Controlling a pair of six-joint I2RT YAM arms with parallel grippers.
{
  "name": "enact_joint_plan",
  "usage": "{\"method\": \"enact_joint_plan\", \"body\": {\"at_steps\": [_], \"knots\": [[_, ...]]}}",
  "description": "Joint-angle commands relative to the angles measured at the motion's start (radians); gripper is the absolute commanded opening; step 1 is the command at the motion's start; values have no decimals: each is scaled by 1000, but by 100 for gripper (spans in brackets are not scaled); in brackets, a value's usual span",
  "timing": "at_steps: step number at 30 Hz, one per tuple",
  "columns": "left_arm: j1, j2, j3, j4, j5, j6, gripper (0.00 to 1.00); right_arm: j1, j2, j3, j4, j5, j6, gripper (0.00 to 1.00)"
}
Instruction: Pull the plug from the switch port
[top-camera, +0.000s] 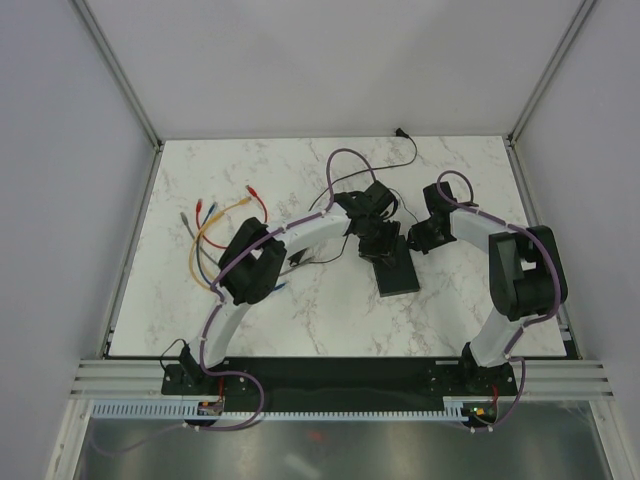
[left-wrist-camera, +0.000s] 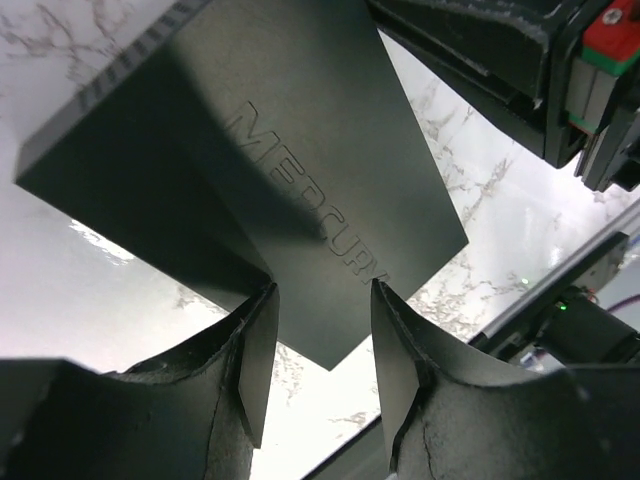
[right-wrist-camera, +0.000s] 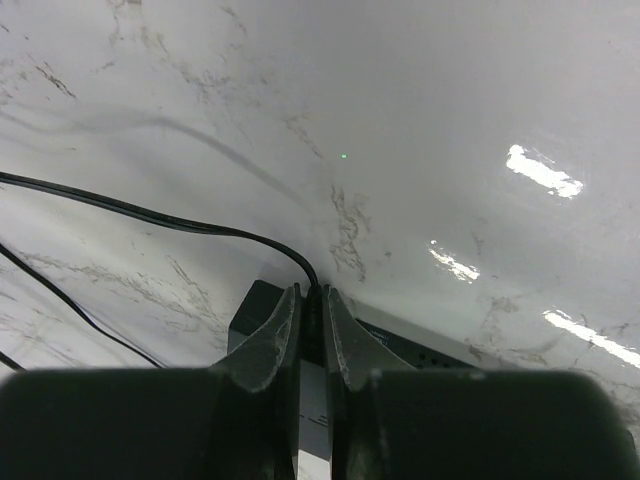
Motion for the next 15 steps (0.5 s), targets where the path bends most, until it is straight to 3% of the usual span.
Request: {"method": "enact_joint_plan", "body": {"at_steps": [1,15], "knots": [[-4,62,-9,-67,40,-99,50,12,33,9,-16,-1,22,0],[11,70,-156,-26,124,-257,50,-26,85,6,-17,-123,133,0]]}}
